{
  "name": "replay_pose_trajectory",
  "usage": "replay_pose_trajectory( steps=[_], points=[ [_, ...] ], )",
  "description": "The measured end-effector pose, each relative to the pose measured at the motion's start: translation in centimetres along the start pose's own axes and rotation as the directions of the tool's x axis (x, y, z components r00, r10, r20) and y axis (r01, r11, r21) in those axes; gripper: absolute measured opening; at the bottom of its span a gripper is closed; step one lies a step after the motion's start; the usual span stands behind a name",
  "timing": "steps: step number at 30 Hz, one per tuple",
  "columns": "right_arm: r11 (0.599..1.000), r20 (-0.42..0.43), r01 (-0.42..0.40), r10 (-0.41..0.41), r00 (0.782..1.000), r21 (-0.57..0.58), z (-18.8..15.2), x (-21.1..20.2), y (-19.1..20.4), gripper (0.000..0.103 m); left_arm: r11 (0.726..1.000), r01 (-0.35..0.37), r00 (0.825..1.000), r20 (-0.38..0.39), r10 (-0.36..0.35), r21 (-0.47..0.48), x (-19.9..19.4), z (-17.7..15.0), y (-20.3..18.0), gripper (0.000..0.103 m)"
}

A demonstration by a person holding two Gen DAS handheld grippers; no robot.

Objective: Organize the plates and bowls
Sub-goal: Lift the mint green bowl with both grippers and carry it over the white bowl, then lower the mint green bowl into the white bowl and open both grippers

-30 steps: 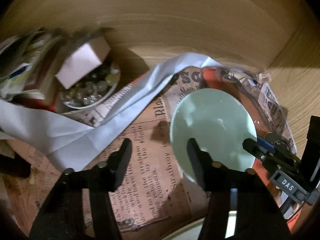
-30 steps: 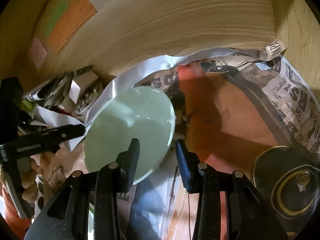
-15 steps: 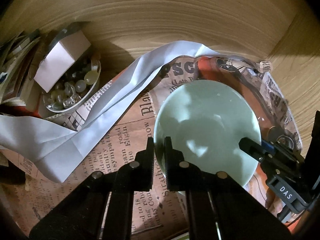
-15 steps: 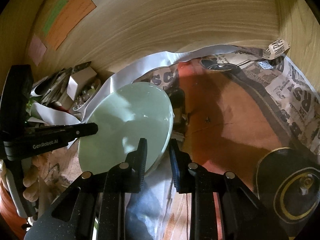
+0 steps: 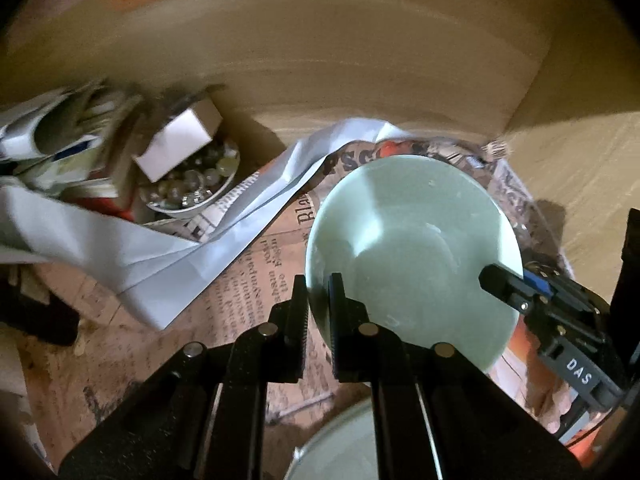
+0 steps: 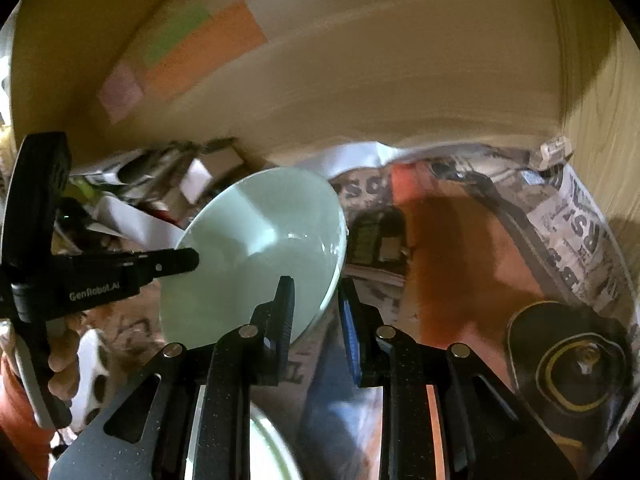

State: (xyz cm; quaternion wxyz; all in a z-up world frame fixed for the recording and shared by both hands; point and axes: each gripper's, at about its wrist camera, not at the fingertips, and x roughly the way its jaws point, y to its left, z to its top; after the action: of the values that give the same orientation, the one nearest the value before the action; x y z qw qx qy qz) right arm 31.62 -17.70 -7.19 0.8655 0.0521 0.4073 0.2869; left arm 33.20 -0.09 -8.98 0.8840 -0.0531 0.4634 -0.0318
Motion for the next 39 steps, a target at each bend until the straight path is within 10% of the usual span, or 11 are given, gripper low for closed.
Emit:
replay_pose_trajectory(
  steps=[17, 39],
  points=[
    [0.993, 0.064, -0.03, 0.037, 0.997, -0.112, -3.2, -4.1, 7.6, 0.021, 1.0, 0.0, 0.973, 0.229, -0.001, 0.003, -11.1, -8.5, 2.6, 0.009],
    [0.96, -0.002, -0.177, 0.181, 0.984, -0.216, -7.5, -2.8, 16.6, 0.021, 0.991, -0.041, 0.947, 0.311, 0.08, -0.13, -17.4, -18.0, 10.2, 0.009]
  ],
)
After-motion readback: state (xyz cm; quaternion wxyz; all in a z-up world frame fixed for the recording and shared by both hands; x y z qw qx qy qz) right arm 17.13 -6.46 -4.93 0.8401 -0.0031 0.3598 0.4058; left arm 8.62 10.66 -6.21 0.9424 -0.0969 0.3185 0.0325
